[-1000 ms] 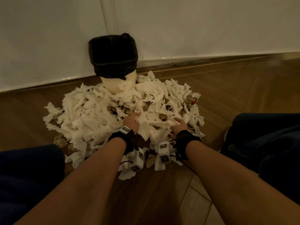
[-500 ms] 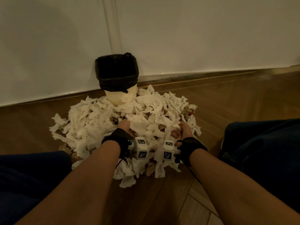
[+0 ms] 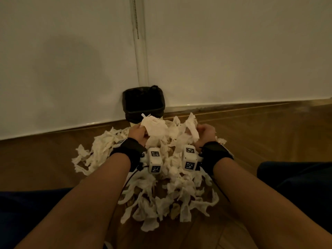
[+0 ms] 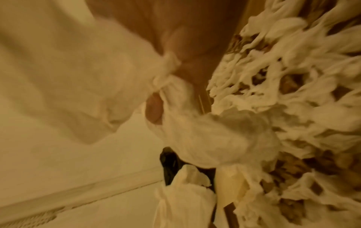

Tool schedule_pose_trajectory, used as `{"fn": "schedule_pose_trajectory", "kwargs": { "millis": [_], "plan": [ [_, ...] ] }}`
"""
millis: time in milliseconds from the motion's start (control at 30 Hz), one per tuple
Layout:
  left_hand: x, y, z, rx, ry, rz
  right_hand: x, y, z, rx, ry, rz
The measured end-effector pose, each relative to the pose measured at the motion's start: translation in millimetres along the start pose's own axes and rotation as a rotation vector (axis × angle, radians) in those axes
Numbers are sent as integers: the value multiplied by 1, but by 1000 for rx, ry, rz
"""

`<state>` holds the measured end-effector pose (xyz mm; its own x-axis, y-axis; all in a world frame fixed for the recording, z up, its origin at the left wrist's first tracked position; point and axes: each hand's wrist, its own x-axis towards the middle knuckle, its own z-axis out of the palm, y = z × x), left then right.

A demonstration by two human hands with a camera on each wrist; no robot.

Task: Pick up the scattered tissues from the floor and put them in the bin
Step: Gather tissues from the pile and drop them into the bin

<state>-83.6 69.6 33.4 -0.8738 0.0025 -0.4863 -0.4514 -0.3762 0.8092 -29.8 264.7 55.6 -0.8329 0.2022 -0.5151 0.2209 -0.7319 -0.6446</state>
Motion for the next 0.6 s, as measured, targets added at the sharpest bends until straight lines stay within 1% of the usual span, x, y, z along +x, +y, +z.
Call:
{"fn": "schedule_pose_trajectory", "kwargs": {
  "millis": [33, 67, 133, 200, 267, 367, 400, 467, 533, 600],
  "plan": [
    [1, 7, -1, 22, -27, 32, 5, -3, 10, 46, -39, 32],
    [-1, 18, 0, 19, -72, 66, 9, -7, 21, 58, -73, 29],
    [3, 39, 1, 35, -80, 125, 14, -15, 44, 17, -149, -11],
    [11, 61, 1, 29, -73, 174, 17, -26, 71, -64, -217, -17],
    [18, 83, 0, 8, -46, 221, 26, -36, 98, -134, -281, -31],
    [31, 113, -4, -10, 0, 294, 46, -44, 139, -69, -370, -19],
    [35, 120, -6, -9, 11, 316, 52, -45, 152, -41, -377, -28],
    [44, 134, -10, 32, 73, 346, 65, -43, 178, -27, -408, -34],
    [53, 136, -11, 45, 115, 348, 79, -40, 189, 8, -410, -66],
    [70, 135, -15, 41, 133, 354, 97, -32, 200, 54, -422, -42]
  ]
}}
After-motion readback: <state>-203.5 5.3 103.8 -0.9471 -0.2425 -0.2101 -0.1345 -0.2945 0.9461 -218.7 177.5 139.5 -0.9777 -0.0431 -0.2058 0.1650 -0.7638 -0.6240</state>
